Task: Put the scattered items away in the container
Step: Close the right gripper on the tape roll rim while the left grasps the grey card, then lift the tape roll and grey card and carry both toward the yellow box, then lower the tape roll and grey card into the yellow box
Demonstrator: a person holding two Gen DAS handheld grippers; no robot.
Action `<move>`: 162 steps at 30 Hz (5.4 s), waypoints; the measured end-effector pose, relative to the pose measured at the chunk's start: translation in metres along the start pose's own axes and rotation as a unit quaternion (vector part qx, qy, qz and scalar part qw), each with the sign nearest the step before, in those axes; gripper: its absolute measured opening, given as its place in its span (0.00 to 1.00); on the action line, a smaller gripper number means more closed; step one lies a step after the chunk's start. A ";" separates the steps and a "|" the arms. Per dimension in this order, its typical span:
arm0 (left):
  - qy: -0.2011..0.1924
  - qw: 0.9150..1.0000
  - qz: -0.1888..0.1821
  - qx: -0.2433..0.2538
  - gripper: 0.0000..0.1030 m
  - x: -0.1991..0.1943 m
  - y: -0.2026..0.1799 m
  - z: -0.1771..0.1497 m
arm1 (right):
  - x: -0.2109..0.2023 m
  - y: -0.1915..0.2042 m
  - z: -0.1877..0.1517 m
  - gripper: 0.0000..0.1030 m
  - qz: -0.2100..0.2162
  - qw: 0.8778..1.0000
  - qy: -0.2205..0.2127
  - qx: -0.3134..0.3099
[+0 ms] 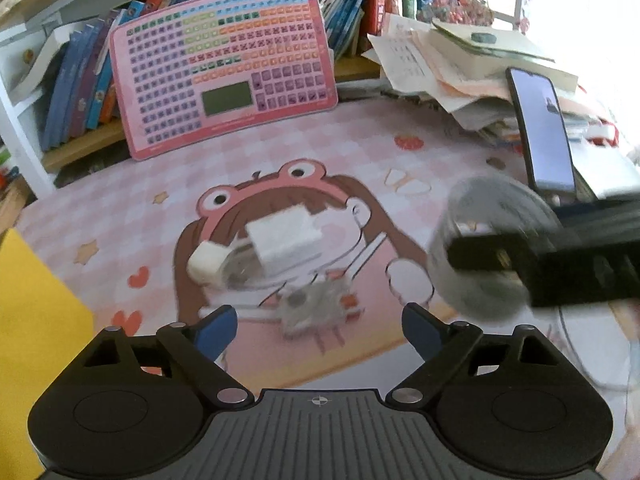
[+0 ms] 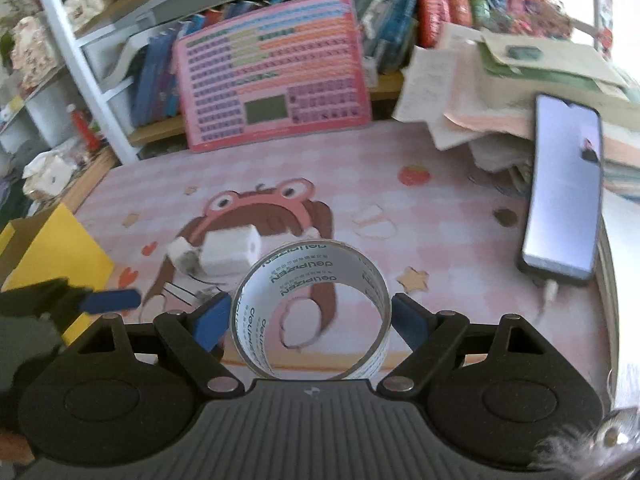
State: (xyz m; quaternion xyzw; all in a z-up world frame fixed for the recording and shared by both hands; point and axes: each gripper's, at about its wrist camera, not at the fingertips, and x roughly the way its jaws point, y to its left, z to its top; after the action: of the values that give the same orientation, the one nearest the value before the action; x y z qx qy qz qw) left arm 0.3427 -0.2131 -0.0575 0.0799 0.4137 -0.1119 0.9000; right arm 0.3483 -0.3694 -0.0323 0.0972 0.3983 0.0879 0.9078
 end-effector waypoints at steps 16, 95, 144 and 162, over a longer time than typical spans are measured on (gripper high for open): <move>0.035 0.995 0.029 -0.085 0.54 0.044 0.009 0.005 | -0.001 -0.019 -0.011 0.82 -0.013 1.000 0.017 0.022; -0.046 0.973 -0.026 -0.225 0.52 -0.278 0.208 -0.234 | -0.116 0.271 -0.179 0.82 0.023 0.992 0.076 -0.100; -0.181 0.962 0.024 -0.204 0.52 -0.268 0.298 -0.155 | -0.084 0.388 -0.044 0.82 0.107 0.966 -0.063 -0.226; -0.072 0.987 0.028 -0.142 0.53 -0.159 0.278 -0.109 | 0.065 0.376 0.043 0.83 0.152 0.979 0.054 -0.125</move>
State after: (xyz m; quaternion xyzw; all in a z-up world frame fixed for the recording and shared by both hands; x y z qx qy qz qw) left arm 0.2372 0.1018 0.0081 -0.0458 0.3576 -0.0324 0.9322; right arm 0.3928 0.0045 0.0428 0.0372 0.4133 0.2795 0.8658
